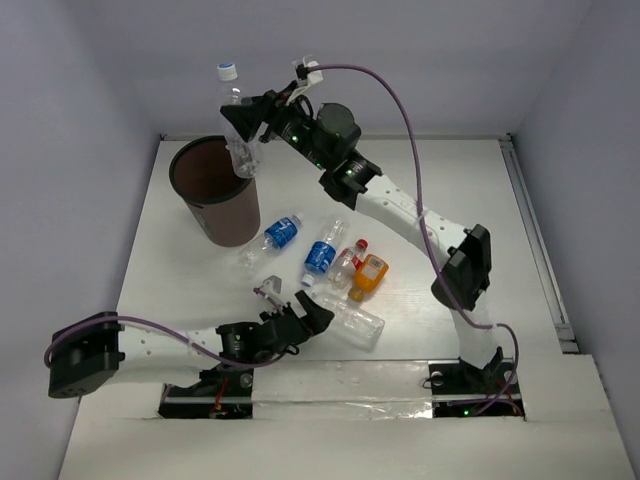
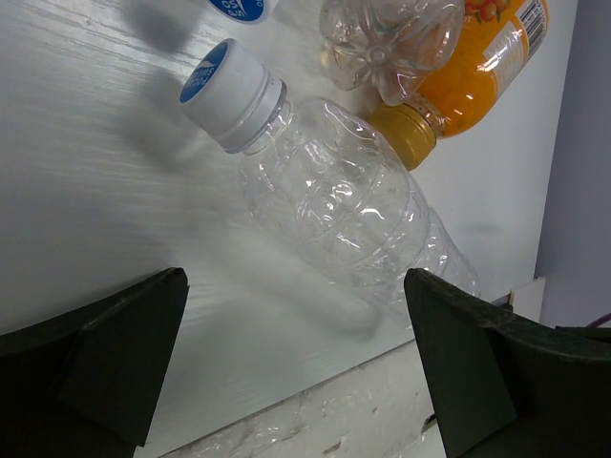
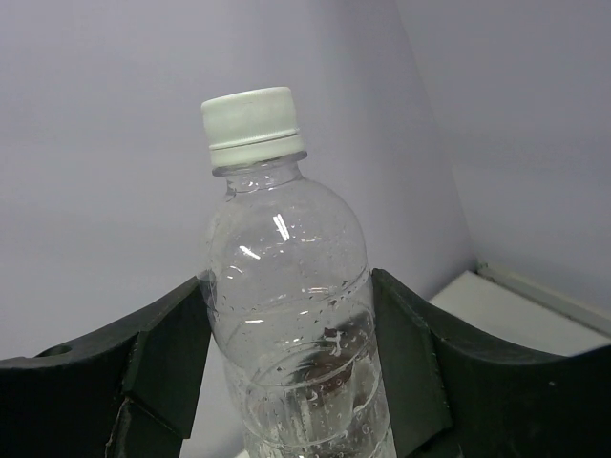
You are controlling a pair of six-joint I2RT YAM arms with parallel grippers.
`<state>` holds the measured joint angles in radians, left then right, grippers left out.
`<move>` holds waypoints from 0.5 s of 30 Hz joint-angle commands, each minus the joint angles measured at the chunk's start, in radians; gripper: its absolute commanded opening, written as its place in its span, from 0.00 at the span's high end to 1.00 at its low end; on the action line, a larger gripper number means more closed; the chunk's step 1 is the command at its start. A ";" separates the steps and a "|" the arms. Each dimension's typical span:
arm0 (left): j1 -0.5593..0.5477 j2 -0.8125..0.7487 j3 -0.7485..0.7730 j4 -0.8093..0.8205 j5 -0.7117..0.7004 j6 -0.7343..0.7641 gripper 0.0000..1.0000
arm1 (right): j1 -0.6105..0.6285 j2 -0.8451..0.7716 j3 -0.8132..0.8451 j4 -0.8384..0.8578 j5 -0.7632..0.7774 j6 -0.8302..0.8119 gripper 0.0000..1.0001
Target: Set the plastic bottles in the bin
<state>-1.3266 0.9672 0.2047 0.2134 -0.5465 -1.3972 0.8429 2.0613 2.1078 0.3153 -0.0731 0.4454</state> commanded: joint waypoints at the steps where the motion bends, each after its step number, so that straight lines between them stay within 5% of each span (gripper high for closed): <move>1: 0.001 0.021 0.018 0.032 -0.021 -0.013 0.01 | 0.016 0.053 0.092 0.084 0.030 -0.008 0.44; 6: 0.001 0.051 0.024 0.053 -0.010 -0.005 0.01 | 0.016 0.220 0.335 0.001 0.033 0.003 0.44; 15: 0.001 0.077 0.032 0.064 -0.006 0.003 0.01 | 0.016 0.306 0.350 0.031 0.030 0.013 0.40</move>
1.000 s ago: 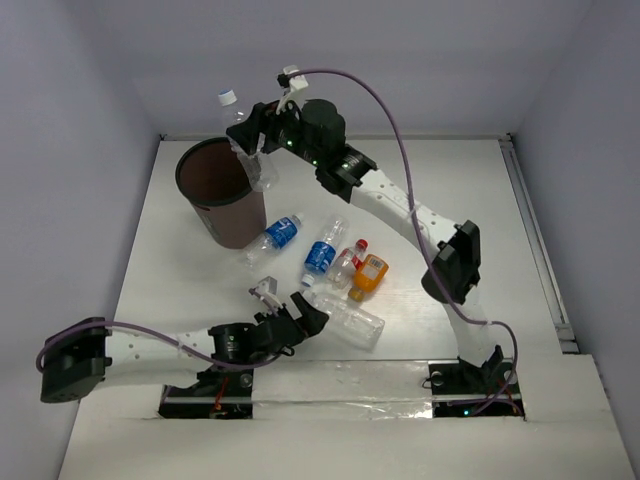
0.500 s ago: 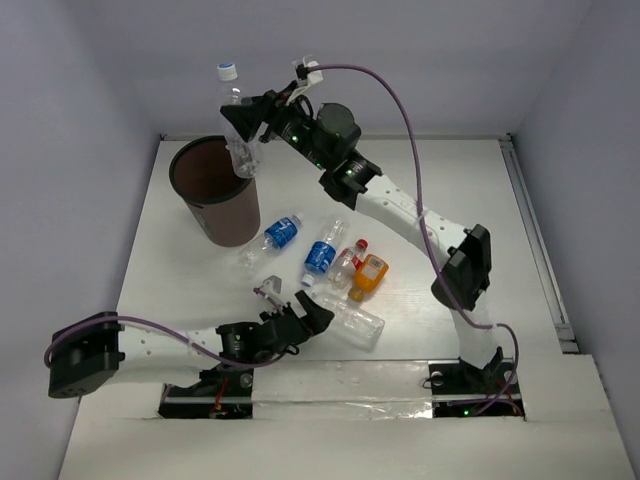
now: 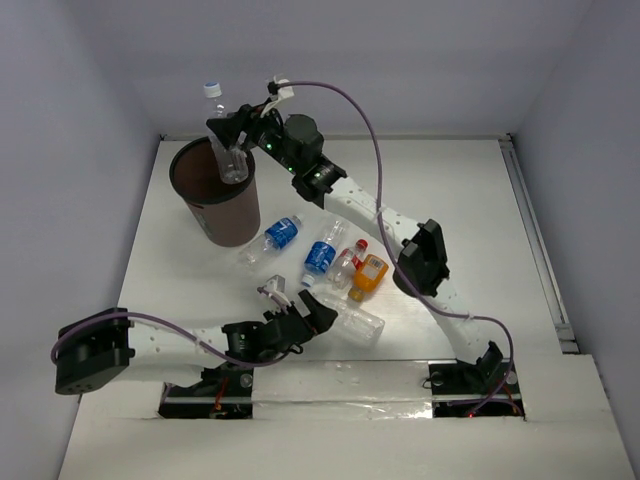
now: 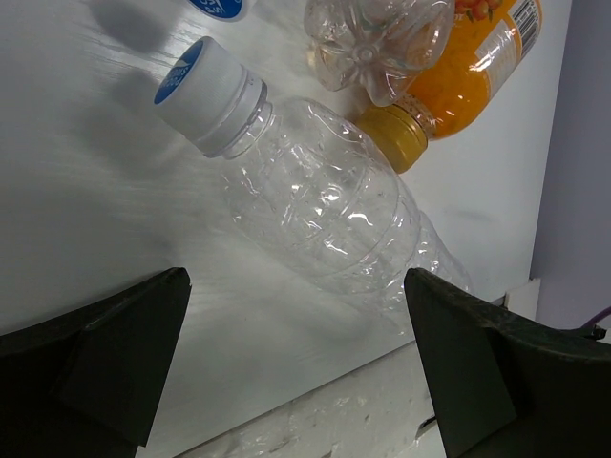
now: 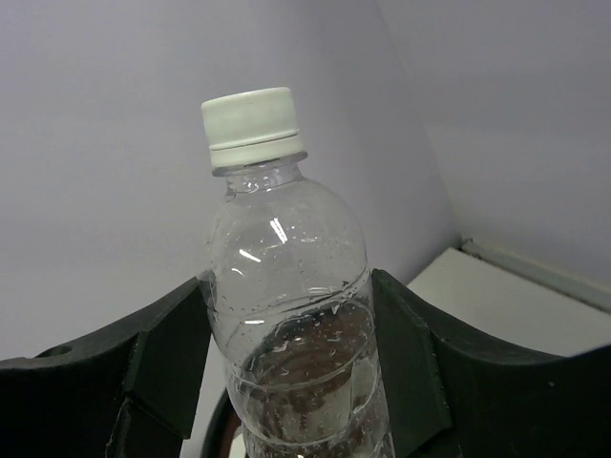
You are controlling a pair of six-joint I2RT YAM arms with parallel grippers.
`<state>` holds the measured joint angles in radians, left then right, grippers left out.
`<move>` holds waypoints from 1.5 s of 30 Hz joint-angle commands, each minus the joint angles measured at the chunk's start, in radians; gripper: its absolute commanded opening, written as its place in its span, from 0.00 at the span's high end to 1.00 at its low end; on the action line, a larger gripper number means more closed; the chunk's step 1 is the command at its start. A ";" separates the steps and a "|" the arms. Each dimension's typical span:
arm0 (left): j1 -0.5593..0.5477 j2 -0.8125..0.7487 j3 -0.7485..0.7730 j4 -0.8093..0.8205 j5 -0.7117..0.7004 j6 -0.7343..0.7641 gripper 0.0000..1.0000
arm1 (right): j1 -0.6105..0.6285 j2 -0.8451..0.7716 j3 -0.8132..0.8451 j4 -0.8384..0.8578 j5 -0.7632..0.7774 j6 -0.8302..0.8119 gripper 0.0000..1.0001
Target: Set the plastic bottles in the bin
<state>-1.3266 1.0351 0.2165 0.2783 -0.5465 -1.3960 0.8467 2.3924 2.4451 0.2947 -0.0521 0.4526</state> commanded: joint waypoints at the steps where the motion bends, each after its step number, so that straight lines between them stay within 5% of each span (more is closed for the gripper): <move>1: 0.001 0.013 0.017 0.002 -0.007 0.000 0.01 | 0.012 -0.025 -0.010 0.061 0.005 0.009 0.39; 14: 0.010 0.086 0.093 -0.056 -0.033 -0.023 0.01 | 0.040 -0.100 -0.159 0.093 -0.022 -0.048 0.14; 22: 0.030 0.144 0.126 -0.074 -0.036 -0.054 0.01 | 0.040 -0.372 -0.478 0.218 -0.032 -0.087 0.13; 31: 0.040 0.146 0.150 -0.148 -0.078 -0.135 0.01 | 0.040 -0.780 -1.098 0.336 -0.064 -0.140 0.14; 45: 0.049 0.275 0.221 -0.234 -0.136 -0.185 0.01 | 0.040 -1.072 -1.426 0.276 -0.104 -0.084 0.14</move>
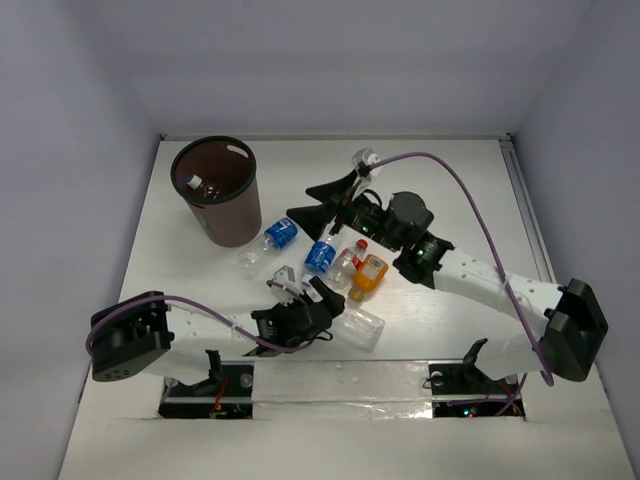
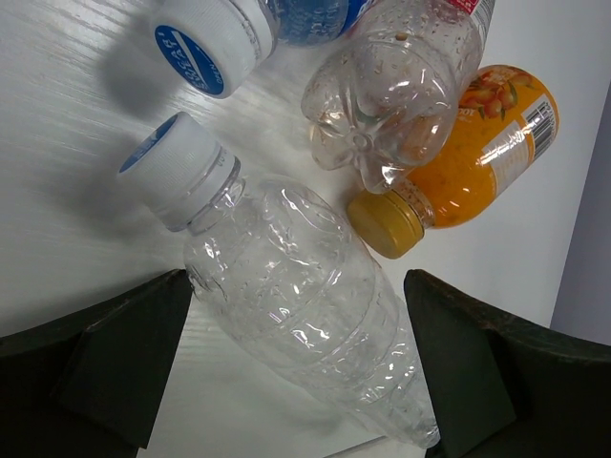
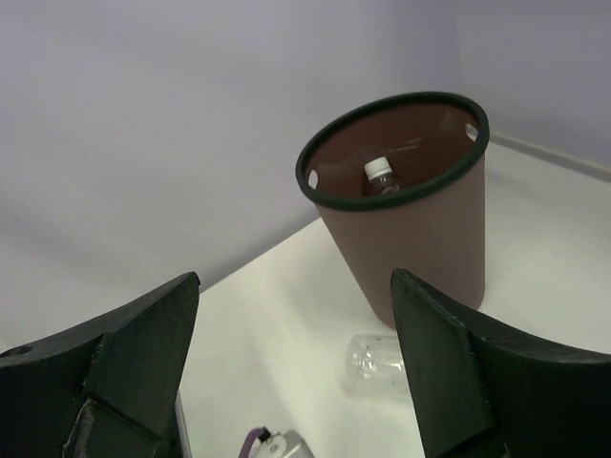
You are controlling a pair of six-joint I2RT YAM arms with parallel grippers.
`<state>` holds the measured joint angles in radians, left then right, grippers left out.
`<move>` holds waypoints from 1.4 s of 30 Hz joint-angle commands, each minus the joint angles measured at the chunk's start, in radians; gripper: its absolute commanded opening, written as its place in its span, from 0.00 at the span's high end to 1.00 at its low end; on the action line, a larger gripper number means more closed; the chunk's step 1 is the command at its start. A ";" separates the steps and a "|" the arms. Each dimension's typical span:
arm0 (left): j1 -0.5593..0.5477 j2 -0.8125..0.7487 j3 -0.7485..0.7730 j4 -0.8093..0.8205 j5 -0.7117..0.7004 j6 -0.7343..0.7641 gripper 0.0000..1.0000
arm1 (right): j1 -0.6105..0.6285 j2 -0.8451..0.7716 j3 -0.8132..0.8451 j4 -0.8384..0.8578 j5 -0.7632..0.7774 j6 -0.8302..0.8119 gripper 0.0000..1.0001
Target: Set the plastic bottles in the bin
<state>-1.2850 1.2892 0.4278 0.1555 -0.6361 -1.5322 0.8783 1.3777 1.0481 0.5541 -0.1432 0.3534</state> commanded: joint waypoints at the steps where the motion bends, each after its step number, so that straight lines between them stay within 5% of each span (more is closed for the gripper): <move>1: 0.007 0.019 -0.003 -0.109 -0.045 -0.052 0.03 | 0.008 -0.081 -0.040 0.007 -0.015 0.019 0.14; 22: -0.020 -0.071 -0.058 -0.230 -0.022 0.024 0.47 | 0.008 -0.586 -0.330 -0.650 0.361 0.153 0.26; 25: -0.074 -0.138 -0.028 -0.292 -0.042 0.067 0.53 | 0.008 -0.608 -0.385 -0.764 0.460 0.241 0.39; 27: -0.097 -0.188 0.014 -0.335 -0.057 0.124 0.55 | 0.008 -0.612 -0.427 -0.822 0.511 0.314 0.56; 31: -0.146 -0.350 0.117 -0.428 -0.112 0.225 0.60 | -0.004 -0.623 -0.461 -0.821 0.534 0.381 0.65; 34: -0.146 -0.447 0.215 -0.496 -0.177 0.289 0.60 | -0.042 -0.599 -0.459 -0.826 0.542 0.401 0.50; 35: -0.146 -0.468 0.253 -0.501 -0.207 0.343 0.61 | -0.051 -0.591 -0.459 -0.823 0.541 0.410 0.31; 38: -0.146 -0.539 0.314 -0.491 -0.267 0.456 0.62 | -0.108 -0.551 -0.482 -0.788 0.510 0.421 0.07; 42: -0.135 -0.548 0.425 -0.522 -0.367 0.581 0.62 | -0.225 -0.494 -0.526 -0.672 0.394 0.407 0.02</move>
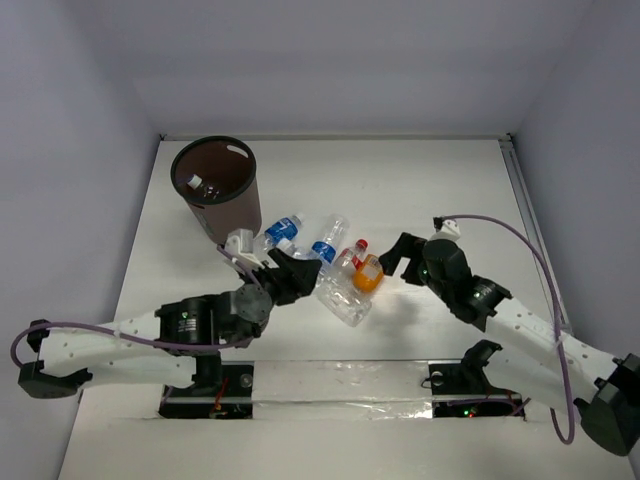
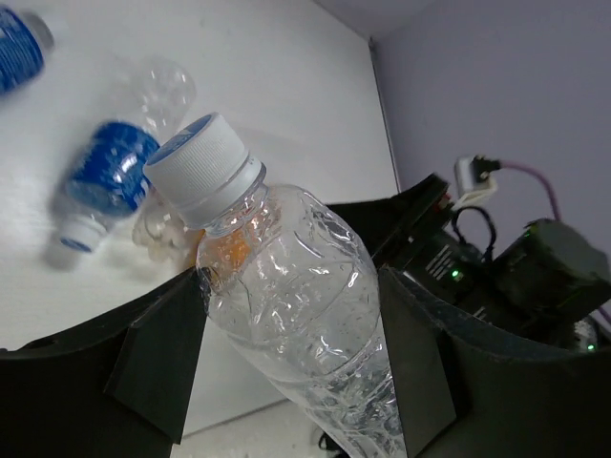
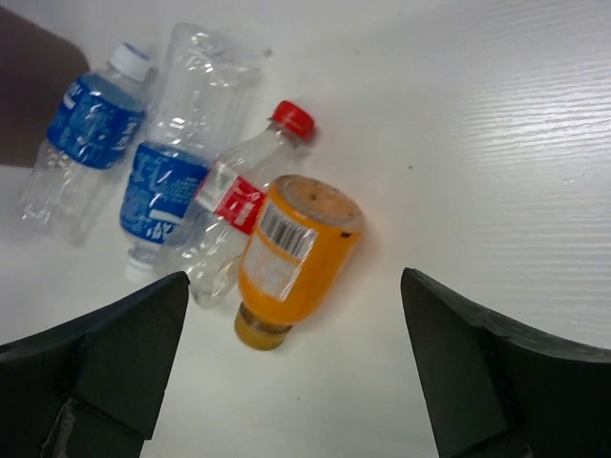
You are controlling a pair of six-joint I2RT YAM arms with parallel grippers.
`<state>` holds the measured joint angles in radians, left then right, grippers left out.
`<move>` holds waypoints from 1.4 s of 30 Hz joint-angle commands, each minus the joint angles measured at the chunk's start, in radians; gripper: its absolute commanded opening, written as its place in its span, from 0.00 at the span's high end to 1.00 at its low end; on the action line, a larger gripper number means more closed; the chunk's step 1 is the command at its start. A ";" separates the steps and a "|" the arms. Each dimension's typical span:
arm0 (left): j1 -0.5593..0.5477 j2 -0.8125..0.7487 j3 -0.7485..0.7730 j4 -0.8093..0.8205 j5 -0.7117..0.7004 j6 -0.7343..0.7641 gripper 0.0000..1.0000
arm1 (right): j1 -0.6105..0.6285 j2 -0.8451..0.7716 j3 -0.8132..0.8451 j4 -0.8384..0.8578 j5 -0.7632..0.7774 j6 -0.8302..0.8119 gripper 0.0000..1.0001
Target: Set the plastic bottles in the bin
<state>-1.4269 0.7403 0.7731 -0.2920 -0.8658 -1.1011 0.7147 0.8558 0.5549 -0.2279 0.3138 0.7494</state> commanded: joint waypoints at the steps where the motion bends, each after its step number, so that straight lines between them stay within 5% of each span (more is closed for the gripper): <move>1: 0.031 0.010 0.106 -0.073 -0.156 0.183 0.61 | -0.095 0.044 -0.035 0.130 -0.109 0.010 0.02; 8: 0.237 0.093 0.285 0.236 -0.142 0.673 0.60 | -0.106 0.202 -0.004 0.291 -0.203 0.007 0.00; 14: 0.551 0.306 0.484 0.246 0.089 0.812 0.60 | -0.106 0.319 -0.030 0.386 -0.243 0.019 0.00; 22: 0.867 0.465 0.670 0.165 0.177 0.906 0.60 | -0.106 0.376 -0.058 0.446 -0.257 0.008 0.00; 27: 0.921 0.498 0.713 0.137 0.081 0.978 0.60 | -0.106 0.381 -0.066 0.449 -0.239 -0.001 0.00; 42: 0.964 0.518 0.503 0.365 -0.114 1.204 0.59 | -0.106 0.399 -0.084 0.467 -0.206 -0.008 0.02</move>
<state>-0.4664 1.2556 1.3006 -0.0330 -0.9276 0.0292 0.6098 1.2705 0.4744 0.1917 0.0750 0.7555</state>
